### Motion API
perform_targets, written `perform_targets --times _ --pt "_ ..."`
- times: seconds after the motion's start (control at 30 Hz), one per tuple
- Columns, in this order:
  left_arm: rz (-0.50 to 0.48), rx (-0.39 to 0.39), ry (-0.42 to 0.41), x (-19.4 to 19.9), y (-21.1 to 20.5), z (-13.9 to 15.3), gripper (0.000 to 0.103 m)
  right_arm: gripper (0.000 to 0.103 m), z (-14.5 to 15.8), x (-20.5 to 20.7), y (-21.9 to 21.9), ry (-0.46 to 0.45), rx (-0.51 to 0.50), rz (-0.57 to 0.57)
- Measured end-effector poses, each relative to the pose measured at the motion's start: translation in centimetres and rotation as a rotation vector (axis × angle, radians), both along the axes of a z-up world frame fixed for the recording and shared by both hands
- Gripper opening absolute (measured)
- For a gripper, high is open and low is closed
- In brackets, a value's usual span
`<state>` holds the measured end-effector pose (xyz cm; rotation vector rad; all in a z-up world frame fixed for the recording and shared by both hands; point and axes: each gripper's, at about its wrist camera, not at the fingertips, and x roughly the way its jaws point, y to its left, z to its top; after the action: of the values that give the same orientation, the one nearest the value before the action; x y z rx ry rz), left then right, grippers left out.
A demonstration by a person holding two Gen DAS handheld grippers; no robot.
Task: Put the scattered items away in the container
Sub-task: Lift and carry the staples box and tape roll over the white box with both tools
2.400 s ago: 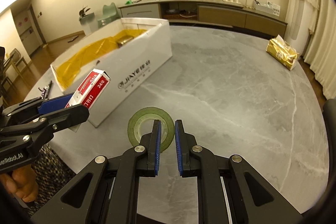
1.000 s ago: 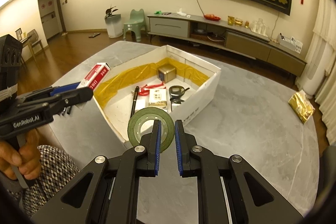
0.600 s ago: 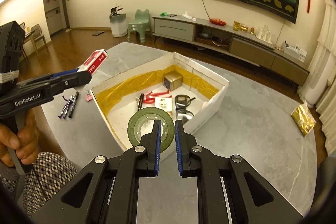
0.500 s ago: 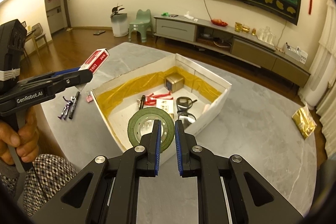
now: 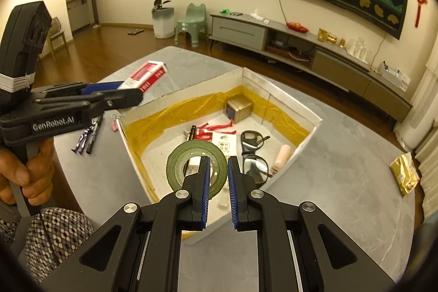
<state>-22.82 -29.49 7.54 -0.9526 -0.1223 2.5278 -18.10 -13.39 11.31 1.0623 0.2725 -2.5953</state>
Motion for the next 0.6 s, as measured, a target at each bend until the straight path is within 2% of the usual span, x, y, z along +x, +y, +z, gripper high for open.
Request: perform_targets --times 0.33,0.6 --pt "-0.063 -0.163 -0.076 -2.7 2.8 -3.2 0.039 0.013 -2.8 -3.2 -0.7 -0.076 0.015 0.014" --pt "-0.122 -0.220 -0.123 -4.2 4.8 -4.9 0.039 0.014 -5.0 -5.5 -1.2 -0.131 0.070 0.002"
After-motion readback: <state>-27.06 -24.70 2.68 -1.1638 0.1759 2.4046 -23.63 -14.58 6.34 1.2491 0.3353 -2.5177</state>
